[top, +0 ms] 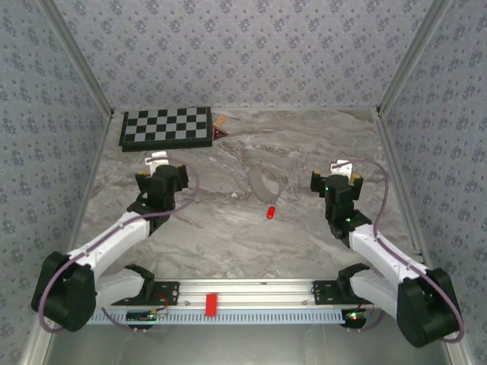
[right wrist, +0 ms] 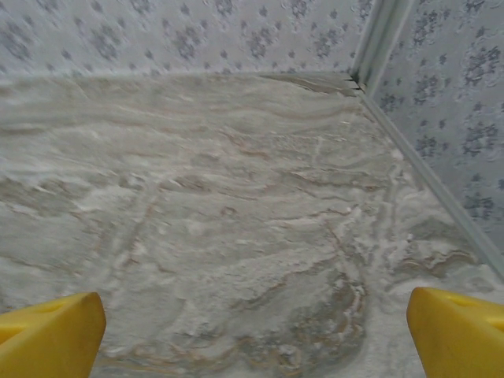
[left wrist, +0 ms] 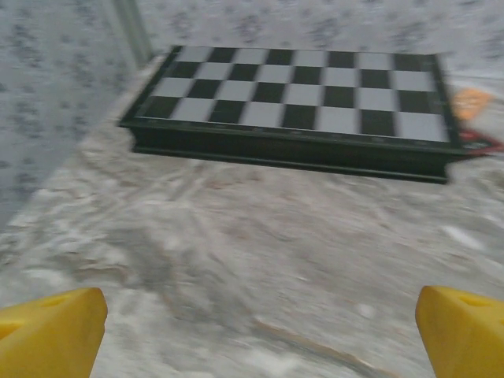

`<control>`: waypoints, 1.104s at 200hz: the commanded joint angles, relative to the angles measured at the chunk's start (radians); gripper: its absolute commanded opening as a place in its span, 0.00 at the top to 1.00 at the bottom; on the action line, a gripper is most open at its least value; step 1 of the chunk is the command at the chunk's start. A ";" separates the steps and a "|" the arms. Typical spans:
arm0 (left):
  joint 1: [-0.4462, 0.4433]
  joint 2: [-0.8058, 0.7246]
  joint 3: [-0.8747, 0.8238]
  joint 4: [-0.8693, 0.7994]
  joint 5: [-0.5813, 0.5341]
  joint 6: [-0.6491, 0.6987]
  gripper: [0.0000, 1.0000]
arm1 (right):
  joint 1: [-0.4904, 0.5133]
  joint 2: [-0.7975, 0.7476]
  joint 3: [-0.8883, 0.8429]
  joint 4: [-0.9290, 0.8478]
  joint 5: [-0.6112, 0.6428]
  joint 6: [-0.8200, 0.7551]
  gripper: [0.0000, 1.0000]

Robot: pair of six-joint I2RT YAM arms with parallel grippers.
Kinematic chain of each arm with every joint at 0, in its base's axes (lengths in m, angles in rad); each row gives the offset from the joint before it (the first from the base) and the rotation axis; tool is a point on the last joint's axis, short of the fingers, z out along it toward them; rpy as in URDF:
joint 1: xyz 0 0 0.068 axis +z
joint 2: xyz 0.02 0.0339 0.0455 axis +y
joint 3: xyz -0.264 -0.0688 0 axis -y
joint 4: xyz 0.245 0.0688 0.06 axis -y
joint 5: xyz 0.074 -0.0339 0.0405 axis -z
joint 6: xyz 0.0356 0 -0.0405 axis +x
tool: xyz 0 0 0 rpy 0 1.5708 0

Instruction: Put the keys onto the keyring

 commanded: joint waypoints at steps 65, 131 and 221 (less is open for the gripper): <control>0.222 0.301 -0.064 0.356 -0.037 0.222 0.00 | -0.176 0.282 -0.112 0.520 -0.075 -0.132 0.00; 0.377 0.321 -0.216 0.704 0.302 0.211 0.00 | -0.294 0.461 -0.178 0.771 -0.317 -0.080 0.00; 0.408 0.393 -0.216 0.764 0.463 0.239 0.00 | -0.337 0.507 -0.072 0.644 -0.353 -0.093 0.00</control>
